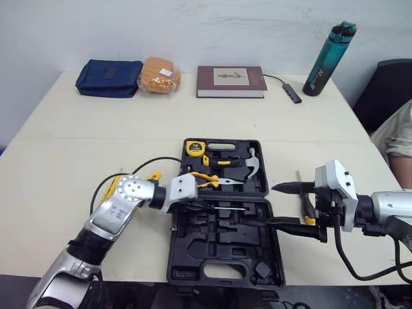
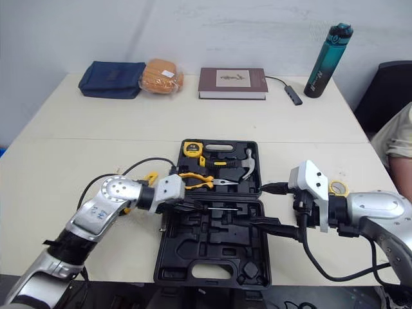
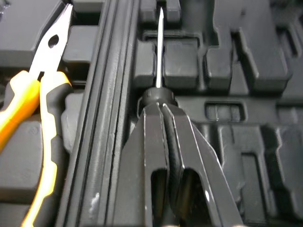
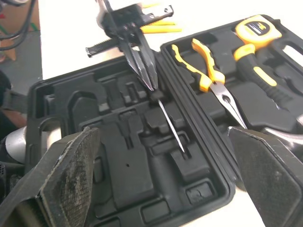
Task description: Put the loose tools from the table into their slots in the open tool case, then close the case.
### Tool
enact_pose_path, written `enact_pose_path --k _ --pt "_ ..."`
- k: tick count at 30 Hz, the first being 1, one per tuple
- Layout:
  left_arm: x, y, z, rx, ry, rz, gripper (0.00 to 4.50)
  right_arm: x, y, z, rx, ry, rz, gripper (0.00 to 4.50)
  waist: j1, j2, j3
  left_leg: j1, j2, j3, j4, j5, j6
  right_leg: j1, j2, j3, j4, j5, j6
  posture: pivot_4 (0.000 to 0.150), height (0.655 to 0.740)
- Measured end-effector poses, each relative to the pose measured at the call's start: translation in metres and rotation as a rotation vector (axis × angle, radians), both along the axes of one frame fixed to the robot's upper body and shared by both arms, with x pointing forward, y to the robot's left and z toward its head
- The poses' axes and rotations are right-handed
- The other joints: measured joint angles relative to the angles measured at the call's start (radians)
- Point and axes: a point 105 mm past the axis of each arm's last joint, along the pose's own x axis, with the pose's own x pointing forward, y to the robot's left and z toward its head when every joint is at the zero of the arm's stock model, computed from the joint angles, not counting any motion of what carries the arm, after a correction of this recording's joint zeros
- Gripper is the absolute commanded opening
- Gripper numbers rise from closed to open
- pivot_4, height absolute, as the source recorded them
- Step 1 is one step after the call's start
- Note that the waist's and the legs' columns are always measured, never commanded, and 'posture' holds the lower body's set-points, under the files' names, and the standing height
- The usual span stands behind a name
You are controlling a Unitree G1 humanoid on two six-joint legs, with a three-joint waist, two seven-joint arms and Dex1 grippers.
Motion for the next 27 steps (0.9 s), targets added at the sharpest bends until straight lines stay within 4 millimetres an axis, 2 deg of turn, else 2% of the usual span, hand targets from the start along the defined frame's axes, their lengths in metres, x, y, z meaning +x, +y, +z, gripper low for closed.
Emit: enact_pose_path --k 3,4,6,7,9,10,11,15,19,21,27 --pt "0.001 0.017 0.007 -0.072 0.04 0.098 1.11 0.003 -0.009 0.0 -0.002 -0.016 -0.054 4.5 -0.004 0.0 0.004 -0.011 0.0 -0.001 0.001 0.003 -0.005 -0.01 0.0 -0.002 0.001 0.0 0.001 0.15 0.74" --pt "0.001 0.024 0.012 -0.111 0.054 0.142 1.61 0.004 -0.013 0.001 -0.003 -0.022 -0.072 4.5 -0.003 0.0 0.005 -0.015 0.0 -0.002 0.003 0.005 -0.007 -0.013 0.001 -0.003 0.002 0.001 0.001 0.15 0.74" --pt "-0.002 0.038 0.033 -0.237 0.079 0.224 2.26 0.003 -0.023 0.002 -0.002 -0.027 -0.12 4.5 -0.002 -0.003 0.01 -0.016 0.0 -0.003 0.003 0.005 -0.006 -0.013 0.001 -0.004 0.001 0.001 0.001 0.15 0.74" --pt "-0.007 0.049 0.053 -0.359 0.097 0.291 2.9 0.003 -0.035 0.004 -0.002 -0.03 -0.171 4.5 -0.002 -0.005 0.013 -0.017 0.0 -0.003 0.003 0.005 -0.006 -0.012 0.001 -0.004 0.001 0.001 0.002 0.15 0.74" --pt "-0.012 0.066 0.07 -0.44 0.086 0.371 3.66 0.005 -0.053 0.004 -0.009 -0.033 -0.251 4.5 -0.002 -0.006 0.014 -0.017 -0.001 -0.003 0.004 0.005 -0.005 -0.011 0.001 -0.004 -0.001 0.001 0.003 0.15 0.74" --pt "-0.016 0.077 0.073 -0.461 0.081 0.435 4.16 0.006 -0.064 0.006 -0.009 -0.036 -0.295 4.5 -0.002 -0.006 0.014 -0.017 -0.002 -0.003 0.004 0.005 -0.005 -0.01 0.0 -0.004 -0.001 0.002 0.003 0.15 0.74" --pt "-0.019 0.086 0.071 -0.461 0.088 0.477 4.41 0.005 -0.07 0.006 -0.014 -0.037 -0.323 4.5 -0.002 -0.006 0.014 -0.016 -0.002 -0.003 0.004 0.004 -0.005 -0.01 0.0 -0.004 -0.001 0.002 0.003 0.15 0.74" --pt "-0.037 0.157 0.046 -0.358 0.111 0.767 4.41 -0.002 -0.119 0.002 -0.053 -0.022 -0.509 4.5 -0.003 -0.008 0.018 -0.014 -0.002 -0.003 0.003 0.002 -0.001 -0.01 0.001 -0.004 0.0 0.001 0.003 0.15 0.74" --pt "-0.054 0.225 0.047 -0.28 0.055 0.98 4.41 -0.012 -0.164 -0.001 -0.088 -0.021 -0.656 4.5 -0.002 -0.008 0.02 -0.013 -0.002 -0.004 0.002 0.001 -0.001 -0.01 0.0 -0.003 -0.001 0.002 -0.001 0.15 0.74" --pt "-0.064 0.255 0.049 -0.256 0.027 1.073 4.41 -0.018 -0.184 -0.001 -0.097 -0.024 -0.72 4.5 -0.002 -0.006 0.021 -0.013 -0.002 -0.004 0.0 -0.002 -0.006 -0.011 -0.002 -0.003 -0.002 -0.002 -0.009 0.15 0.74" --pt "-0.08 0.3 0.045 -0.197 0.014 1.196 4.41 -0.034 -0.229 -0.008 -0.159 -0.017 -0.847 4.5 -0.003 -0.005 0.021 -0.013 -0.005 -0.003 -0.012 0.003 -0.004 -0.015 -0.004 -0.004 -0.003 0.0 -0.004 0.15 0.74"
